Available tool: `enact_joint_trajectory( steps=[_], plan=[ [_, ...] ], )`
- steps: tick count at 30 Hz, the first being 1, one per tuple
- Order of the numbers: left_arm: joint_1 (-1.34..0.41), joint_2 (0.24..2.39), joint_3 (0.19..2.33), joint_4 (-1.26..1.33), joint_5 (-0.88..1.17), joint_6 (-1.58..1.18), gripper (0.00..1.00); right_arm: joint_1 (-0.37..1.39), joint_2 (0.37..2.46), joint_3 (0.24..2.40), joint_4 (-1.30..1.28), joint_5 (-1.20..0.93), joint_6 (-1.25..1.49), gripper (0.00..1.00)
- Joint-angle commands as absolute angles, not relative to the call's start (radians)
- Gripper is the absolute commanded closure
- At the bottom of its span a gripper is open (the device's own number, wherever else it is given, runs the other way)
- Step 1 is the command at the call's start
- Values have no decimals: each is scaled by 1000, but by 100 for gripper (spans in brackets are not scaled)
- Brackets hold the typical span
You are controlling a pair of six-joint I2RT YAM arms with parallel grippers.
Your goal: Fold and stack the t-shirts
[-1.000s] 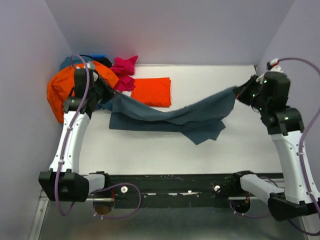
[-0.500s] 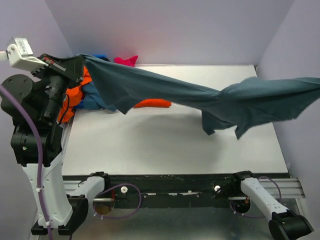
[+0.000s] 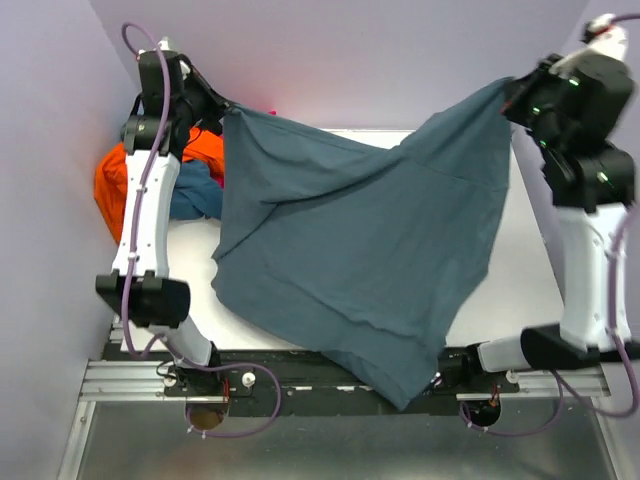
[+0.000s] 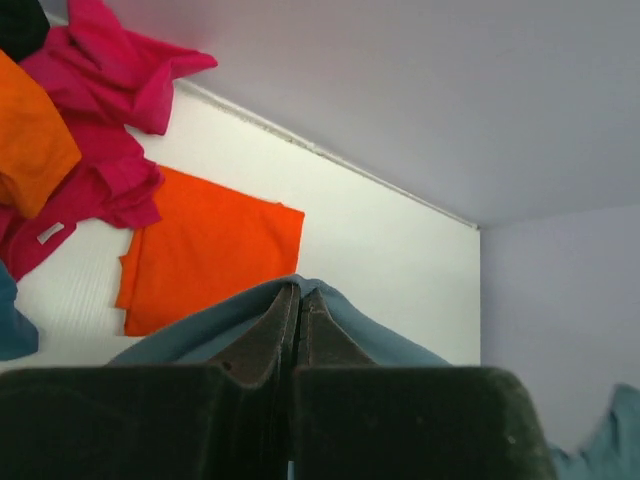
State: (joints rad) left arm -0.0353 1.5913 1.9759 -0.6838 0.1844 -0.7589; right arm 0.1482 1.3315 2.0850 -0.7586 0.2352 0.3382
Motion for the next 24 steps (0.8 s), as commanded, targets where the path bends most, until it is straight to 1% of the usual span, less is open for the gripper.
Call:
enact_joint_trajectory(
  steps=[1, 3, 6, 10, 12, 16, 21, 24],
  plan=[
    [-38, 1617, 2316, -758, 140, -712, 100, 130, 1373, 2195, -780, 210, 362, 99],
    [-11, 1599, 2382, -727, 112, -707, 100, 127, 1352, 2169, -704, 195, 348, 99],
    [49, 1562, 2436, -658, 143, -729, 100, 121, 1336, 2157, -660, 177, 325, 99],
    [54, 1503, 2382, -617, 172, -742, 100, 114, 1339, 2213, -690, 161, 321, 99],
    [54, 1456, 2309, -618, 166, -738, 100, 112, 1310, 2226, -695, 143, 327, 99],
    [55, 1315, 2157, -600, 108, -712, 100, 112, 1165, 2146, -626, 115, 328, 99],
    [55, 1223, 2138, -600, 87, -693, 100, 112, 933, 1959, -442, 107, 336, 99],
    [55, 1216, 2071, -612, 101, -712, 100, 112, 870, 1914, -405, 110, 339, 99]
  ],
)
